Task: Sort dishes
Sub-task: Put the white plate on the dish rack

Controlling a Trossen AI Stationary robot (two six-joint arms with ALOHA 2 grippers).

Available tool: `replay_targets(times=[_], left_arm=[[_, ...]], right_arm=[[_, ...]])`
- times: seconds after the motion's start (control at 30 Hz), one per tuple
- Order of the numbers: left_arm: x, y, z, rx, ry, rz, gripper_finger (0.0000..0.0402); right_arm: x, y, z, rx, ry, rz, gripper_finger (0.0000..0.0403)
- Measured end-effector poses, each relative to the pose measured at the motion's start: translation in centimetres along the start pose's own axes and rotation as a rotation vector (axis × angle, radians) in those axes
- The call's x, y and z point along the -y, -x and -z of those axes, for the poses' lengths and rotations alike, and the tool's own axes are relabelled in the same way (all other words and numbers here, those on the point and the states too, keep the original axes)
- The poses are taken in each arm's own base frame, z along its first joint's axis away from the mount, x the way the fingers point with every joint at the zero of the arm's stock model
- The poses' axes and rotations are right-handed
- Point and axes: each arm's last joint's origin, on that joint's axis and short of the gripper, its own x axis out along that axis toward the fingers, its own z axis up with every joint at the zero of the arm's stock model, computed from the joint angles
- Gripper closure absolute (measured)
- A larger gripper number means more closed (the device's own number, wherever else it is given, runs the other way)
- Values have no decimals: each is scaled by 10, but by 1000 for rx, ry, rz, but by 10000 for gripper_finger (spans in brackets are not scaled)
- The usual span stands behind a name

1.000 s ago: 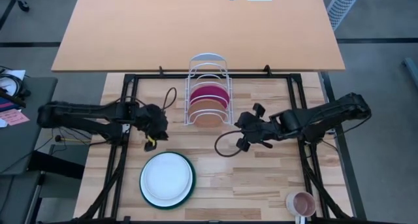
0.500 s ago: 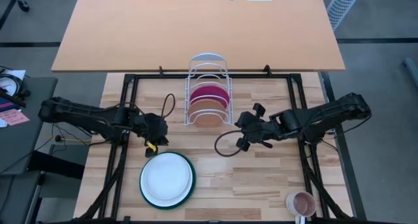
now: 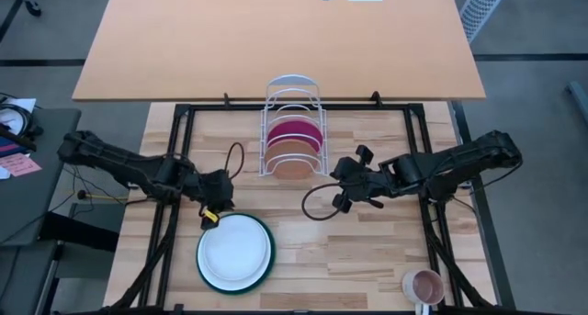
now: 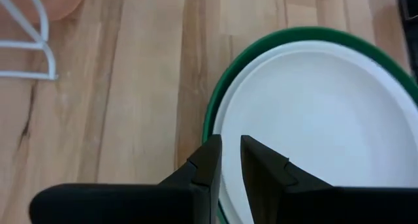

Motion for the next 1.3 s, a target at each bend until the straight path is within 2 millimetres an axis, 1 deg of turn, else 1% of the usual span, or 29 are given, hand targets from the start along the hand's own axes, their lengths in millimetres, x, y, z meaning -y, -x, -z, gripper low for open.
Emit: replay_targets(times=[0.2, 0.4, 0.5, 0.77, 0.93, 1.1, 1.3], left_arm=[[5, -1, 6, -26, -15, -16, 344], [-1, -19, 26, -58, -14, -47, 318], [-4, -23, 34, -101, -18, -64, 301], [-2, -23, 30, -62, -13, -45, 255], [-2, -24, 30, -62, 12, -45, 243], [-1, -33, 30, -99, 16, -57, 242], [2, -52, 32, -183, 25, -45, 242]], right_arm=[[0, 0, 0, 0, -1, 0, 396], [0, 0, 0, -1, 6, 0, 396], [0, 0, 0, -2, 6, 0, 396], [0, 0, 0, -2, 6, -1, 396], [0, 0, 0, -2, 8, -2, 396], [0, 0, 0, -2, 9, -2, 396], [0, 0, 0, -2, 8, -2, 396]])
